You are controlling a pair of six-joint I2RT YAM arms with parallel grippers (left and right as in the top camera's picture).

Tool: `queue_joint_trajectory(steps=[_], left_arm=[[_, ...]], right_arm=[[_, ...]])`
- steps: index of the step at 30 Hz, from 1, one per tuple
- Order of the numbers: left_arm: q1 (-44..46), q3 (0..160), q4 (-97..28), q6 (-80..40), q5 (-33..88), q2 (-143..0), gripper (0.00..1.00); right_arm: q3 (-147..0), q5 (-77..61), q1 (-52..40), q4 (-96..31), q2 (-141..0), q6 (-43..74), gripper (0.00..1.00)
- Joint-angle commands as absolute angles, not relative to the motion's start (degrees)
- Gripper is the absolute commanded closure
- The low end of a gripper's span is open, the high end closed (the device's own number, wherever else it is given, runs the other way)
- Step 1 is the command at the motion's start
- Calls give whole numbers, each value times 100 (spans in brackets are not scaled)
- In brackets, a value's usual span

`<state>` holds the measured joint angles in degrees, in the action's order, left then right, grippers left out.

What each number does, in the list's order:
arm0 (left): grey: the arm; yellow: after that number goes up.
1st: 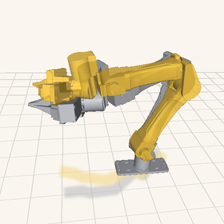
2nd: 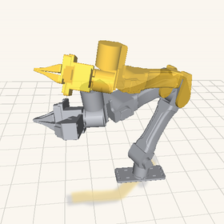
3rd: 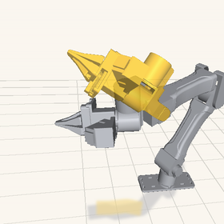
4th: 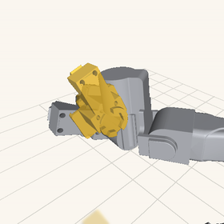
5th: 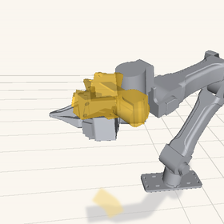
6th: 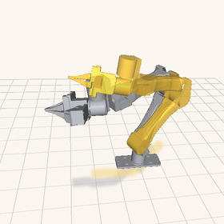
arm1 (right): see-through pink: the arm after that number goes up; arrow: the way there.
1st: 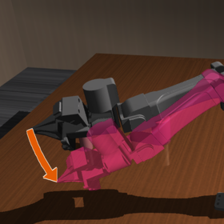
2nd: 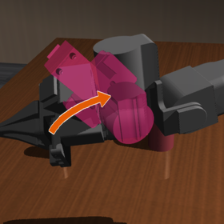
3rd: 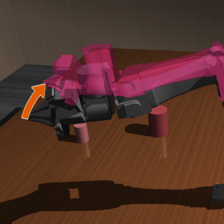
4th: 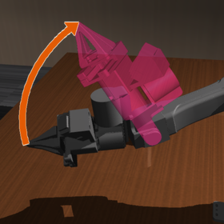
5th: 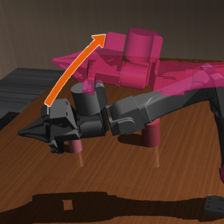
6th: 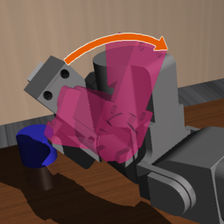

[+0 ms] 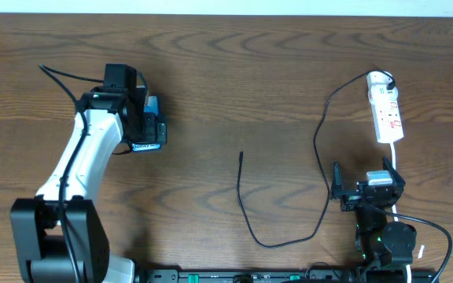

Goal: Plug charger to phone and switch on socket
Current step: 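Lower the left gripper down onto the phone's top edge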

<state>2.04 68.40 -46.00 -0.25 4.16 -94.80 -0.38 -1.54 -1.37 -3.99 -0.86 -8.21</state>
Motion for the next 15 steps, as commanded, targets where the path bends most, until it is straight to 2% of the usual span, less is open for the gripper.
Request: queue_joint_trajectory(steps=[1, 15], left_arm=[[202, 7201, -4576, -213, 447, -9633, 2], [202, 8455, -5068, -440, 447, -9804, 2]], right_arm=[[-30, -165, -117, -419, -64, -884, 1], [-30, -165, -117, -419, -64, -884, 1]])
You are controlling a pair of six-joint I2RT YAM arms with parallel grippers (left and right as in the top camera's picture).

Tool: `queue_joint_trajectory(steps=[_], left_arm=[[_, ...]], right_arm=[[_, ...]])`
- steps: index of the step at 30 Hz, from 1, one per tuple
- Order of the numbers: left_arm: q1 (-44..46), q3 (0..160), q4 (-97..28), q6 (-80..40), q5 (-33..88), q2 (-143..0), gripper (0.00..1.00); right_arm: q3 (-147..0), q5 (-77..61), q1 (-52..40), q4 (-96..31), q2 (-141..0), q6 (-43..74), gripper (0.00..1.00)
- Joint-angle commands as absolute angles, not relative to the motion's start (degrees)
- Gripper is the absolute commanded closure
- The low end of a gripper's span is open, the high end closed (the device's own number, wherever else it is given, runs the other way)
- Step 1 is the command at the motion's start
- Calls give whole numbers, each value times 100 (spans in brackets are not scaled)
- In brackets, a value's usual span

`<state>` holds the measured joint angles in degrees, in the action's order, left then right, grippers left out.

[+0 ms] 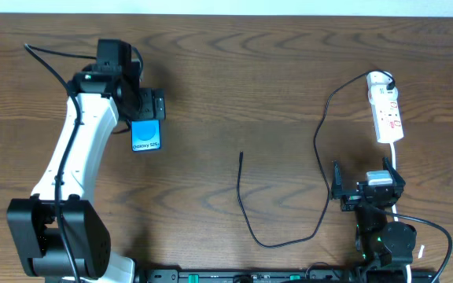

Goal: Plug charger to phone and switch on socket
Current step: 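Lower the left gripper down onto the phone's top edge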

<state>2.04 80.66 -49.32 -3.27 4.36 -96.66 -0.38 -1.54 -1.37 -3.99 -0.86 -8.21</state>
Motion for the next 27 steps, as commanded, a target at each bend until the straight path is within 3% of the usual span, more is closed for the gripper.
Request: queue_joint_trajectory(steps=[1, 8, 27], left_arm=[[202, 8554, -5129, -440, 449, -9872, 2], [202, 9476, -5857, -467, 447, -10707, 2], [202, 9351, -5653, -327, 336, -11618, 2]], right_arm=[[-30, -165, -117, -419, -64, -884, 1], [-30, -165, -117, -419, -64, -884, 1], [-30, -165, -117, -419, -64, -884, 1]])
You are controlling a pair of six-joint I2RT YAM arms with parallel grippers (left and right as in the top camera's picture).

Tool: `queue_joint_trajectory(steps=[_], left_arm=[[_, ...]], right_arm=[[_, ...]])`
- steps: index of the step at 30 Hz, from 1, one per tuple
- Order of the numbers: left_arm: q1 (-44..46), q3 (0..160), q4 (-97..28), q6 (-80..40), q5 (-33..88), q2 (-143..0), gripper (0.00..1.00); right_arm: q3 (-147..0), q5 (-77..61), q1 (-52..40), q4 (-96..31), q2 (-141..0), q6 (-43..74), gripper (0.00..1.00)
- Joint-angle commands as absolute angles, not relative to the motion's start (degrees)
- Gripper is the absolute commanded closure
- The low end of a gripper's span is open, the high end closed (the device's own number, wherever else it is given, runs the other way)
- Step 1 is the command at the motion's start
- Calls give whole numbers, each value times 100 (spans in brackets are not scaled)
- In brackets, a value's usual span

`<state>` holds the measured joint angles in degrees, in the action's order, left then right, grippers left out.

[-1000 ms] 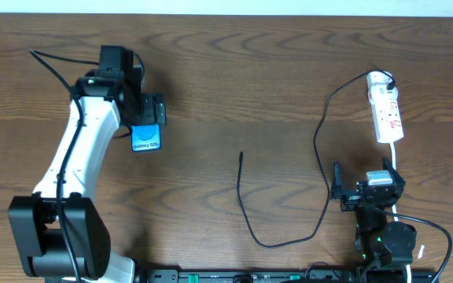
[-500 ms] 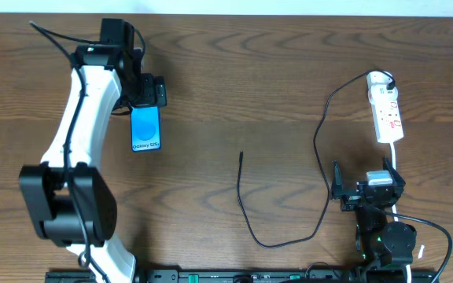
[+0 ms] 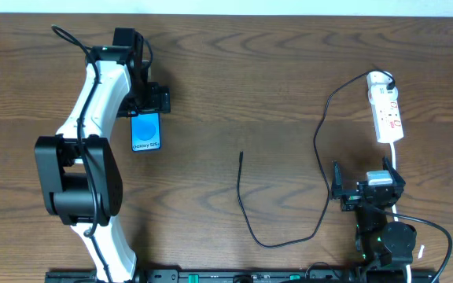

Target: Plug charger to phone and switch on socket

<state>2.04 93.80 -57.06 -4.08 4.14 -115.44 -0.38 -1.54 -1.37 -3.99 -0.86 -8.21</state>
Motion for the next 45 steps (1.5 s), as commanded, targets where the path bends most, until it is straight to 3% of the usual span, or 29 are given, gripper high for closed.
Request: queue_joint_trajectory(steps=[1, 7, 45], left_arm=[[202, 9332, -5631, -327, 336, -11618, 2], [200, 9310, -5548, -329, -93, -11618, 2], [123, 8558, -4703, -329, -67, -11644, 2]], right_arm=[[-30, -165, -117, -419, -64, -884, 1], [-30, -165, -117, -419, -64, -884, 1], [-30, -165, -117, -419, -64, -884, 1]])
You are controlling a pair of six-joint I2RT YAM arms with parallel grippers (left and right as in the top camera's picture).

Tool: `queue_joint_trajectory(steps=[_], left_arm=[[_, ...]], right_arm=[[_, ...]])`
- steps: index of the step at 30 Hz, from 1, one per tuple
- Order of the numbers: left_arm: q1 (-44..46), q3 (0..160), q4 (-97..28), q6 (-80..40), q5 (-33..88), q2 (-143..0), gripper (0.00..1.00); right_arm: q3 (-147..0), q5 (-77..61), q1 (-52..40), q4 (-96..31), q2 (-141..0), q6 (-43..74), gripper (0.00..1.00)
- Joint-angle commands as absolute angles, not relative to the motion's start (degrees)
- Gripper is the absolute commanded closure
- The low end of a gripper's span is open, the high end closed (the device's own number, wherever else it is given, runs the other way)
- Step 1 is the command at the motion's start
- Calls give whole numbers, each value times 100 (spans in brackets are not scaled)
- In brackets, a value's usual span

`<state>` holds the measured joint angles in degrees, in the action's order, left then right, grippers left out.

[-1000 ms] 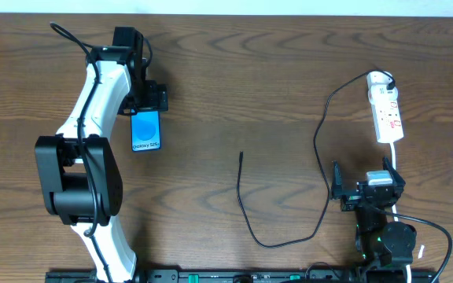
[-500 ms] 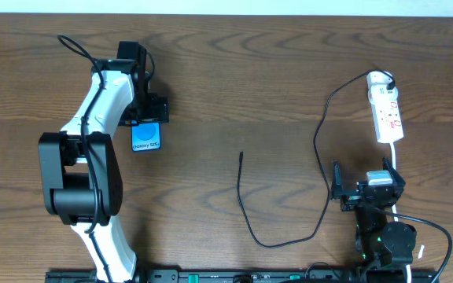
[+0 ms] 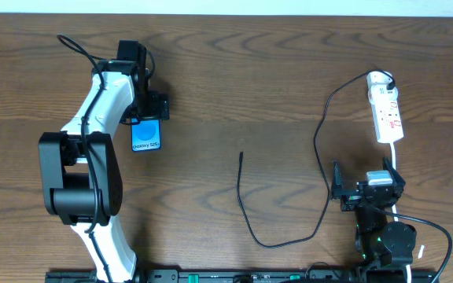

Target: Plug charger to phone and switch on socket

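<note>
A blue phone (image 3: 146, 135) lies flat on the wooden table (image 3: 250, 71) at the left, its printed end toward me. My left gripper (image 3: 148, 108) hangs over the phone's far end, its fingers spread about as wide as the phone. The white power strip (image 3: 386, 114) lies at the far right, with the black charger cable (image 3: 318, 149) plugged into its far end. The cable loops down and round to its free plug tip (image 3: 241, 155) at mid-table. My right gripper (image 3: 368, 189) sits open near the front right, away from all of these.
The cable's loop (image 3: 278, 244) reaches close to the front edge. A white lead (image 3: 394, 161) runs from the power strip toward the right arm's base. The left arm (image 3: 93, 110) stretches up the left side from its base (image 3: 73, 181).
The left gripper has shifted slightly toward me over the phone's far end, and the arm's elbow has moved a little. Phone, cable, strip and right arm lie as before.
At first my left gripper covered most of the phone, which lay slightly askew. Then it stood beyond the phone's far end with the phone uncovered and straight. After that the arm swung round, its base link now upright at the left, the gripper staying at the phone's far end.
</note>
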<state>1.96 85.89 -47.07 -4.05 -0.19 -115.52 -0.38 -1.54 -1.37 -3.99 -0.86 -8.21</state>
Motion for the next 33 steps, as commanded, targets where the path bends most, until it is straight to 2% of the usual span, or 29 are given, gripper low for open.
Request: queue_joint_trajectory(steps=[1, 9, 33], left_arm=[[108, 8558, -4700, -329, -67, -11644, 2], [-150, 8558, -4700, -329, 386, -11649, 2], [-51, 8558, -4646, 84, 209, -11653, 2]], right_arm=[[-30, -165, -117, -419, -64, -884, 1], [-30, -165, -117, -419, -64, -884, 1], [-30, -165, -117, -419, -64, -884, 1]])
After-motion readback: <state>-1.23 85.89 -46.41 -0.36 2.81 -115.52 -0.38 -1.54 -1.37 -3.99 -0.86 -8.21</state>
